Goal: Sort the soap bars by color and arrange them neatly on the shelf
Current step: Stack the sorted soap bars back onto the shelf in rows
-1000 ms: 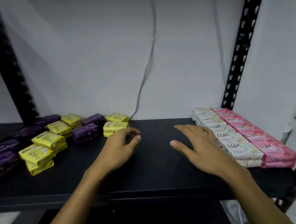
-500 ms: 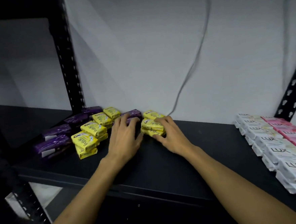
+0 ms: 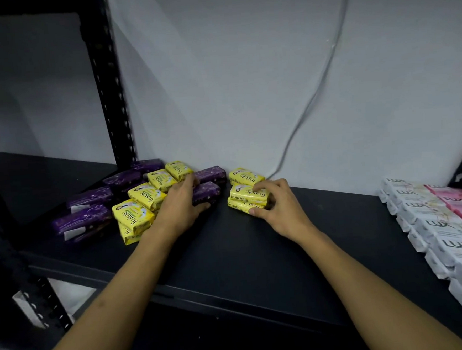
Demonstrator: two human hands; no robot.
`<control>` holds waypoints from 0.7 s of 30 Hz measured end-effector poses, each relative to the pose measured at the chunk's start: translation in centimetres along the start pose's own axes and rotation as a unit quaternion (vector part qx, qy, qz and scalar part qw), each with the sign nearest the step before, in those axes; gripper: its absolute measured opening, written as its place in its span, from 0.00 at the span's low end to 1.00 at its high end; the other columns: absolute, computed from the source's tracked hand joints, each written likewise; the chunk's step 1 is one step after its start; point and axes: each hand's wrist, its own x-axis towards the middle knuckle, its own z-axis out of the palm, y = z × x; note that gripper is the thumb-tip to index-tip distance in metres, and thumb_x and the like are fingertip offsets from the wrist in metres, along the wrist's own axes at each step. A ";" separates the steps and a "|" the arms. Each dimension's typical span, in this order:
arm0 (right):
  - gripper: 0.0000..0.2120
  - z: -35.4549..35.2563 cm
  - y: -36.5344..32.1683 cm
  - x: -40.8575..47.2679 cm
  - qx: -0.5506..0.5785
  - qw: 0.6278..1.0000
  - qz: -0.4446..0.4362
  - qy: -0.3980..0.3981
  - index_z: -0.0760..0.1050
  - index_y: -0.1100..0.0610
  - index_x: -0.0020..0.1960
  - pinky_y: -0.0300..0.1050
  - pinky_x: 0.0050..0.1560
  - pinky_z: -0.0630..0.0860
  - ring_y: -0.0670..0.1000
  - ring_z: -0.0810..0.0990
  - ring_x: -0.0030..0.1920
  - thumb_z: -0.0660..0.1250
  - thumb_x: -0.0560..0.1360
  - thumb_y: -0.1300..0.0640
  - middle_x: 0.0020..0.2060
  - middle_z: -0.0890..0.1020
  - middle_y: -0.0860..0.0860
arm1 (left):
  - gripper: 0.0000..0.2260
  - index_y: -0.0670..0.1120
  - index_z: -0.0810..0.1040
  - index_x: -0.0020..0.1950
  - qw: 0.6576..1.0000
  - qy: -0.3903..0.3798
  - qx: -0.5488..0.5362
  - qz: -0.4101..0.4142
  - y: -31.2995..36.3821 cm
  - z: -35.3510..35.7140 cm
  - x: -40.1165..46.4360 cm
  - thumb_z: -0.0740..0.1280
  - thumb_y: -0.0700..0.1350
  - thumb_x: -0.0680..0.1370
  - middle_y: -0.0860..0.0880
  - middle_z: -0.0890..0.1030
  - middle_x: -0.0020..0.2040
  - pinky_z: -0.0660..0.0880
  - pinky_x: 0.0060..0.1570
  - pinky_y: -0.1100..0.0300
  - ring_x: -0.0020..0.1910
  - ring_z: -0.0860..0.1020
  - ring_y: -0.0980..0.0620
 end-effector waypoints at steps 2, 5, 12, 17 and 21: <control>0.20 -0.3 -0.1 -0.2 0.000 1.000 0.011 -0.007 0.77 0.45 0.57 0.41 0.59 0.74 0.49 0.75 0.54 0.79 0.69 0.57 0.55 0.69 0.47 | 0.25 0.45 0.70 0.64 1.000 0.004 -0.008 0.001 0.3 0.0 -0.2 0.77 0.51 0.73 0.45 0.77 0.62 0.70 0.56 0.54 0.60 0.74 0.44; 0.19 -1.1 -0.1 -0.6 -0.016 0.999 0.027 -0.012 0.76 0.47 0.58 0.27 0.52 0.66 0.47 0.73 0.55 0.78 0.70 0.57 0.56 0.71 0.47 | 0.25 0.45 0.70 0.63 1.000 0.009 -0.022 0.005 0.5 0.0 -0.4 0.74 0.55 0.74 0.45 0.78 0.63 0.72 0.58 0.54 0.62 0.75 0.44; 0.18 -4.0 0.2 -1.7 -0.061 0.995 0.084 0.007 0.75 0.50 0.57 0.34 0.43 0.65 0.49 0.71 0.51 0.77 0.71 0.58 0.54 0.71 0.51 | 0.21 0.53 0.76 0.57 0.994 -0.011 -0.102 0.025 1.3 -0.1 -1.2 0.78 0.56 0.69 0.52 0.82 0.56 0.71 0.56 0.61 0.57 0.78 0.54; 0.17 -7.0 1.2 -3.0 -0.088 0.988 0.123 0.010 0.74 0.50 0.56 0.43 0.48 0.67 0.51 0.72 0.50 0.77 0.71 0.59 0.54 0.72 0.51 | 0.22 0.55 0.75 0.57 0.992 -0.038 -0.103 0.057 2.2 0.7 -1.2 0.78 0.58 0.68 0.53 0.81 0.55 0.71 0.56 0.61 0.56 0.77 0.56; 0.17 -8.2 2.0 -4.0 -0.167 0.966 0.180 0.081 0.73 0.51 0.57 0.47 0.45 0.71 0.54 0.72 0.46 0.75 0.72 0.57 0.54 0.70 0.52 | 0.22 0.52 0.74 0.59 0.992 -0.028 -0.097 0.078 2.7 1.2 -1.2 0.78 0.55 0.70 0.54 0.77 0.53 0.69 0.55 0.63 0.54 0.76 0.57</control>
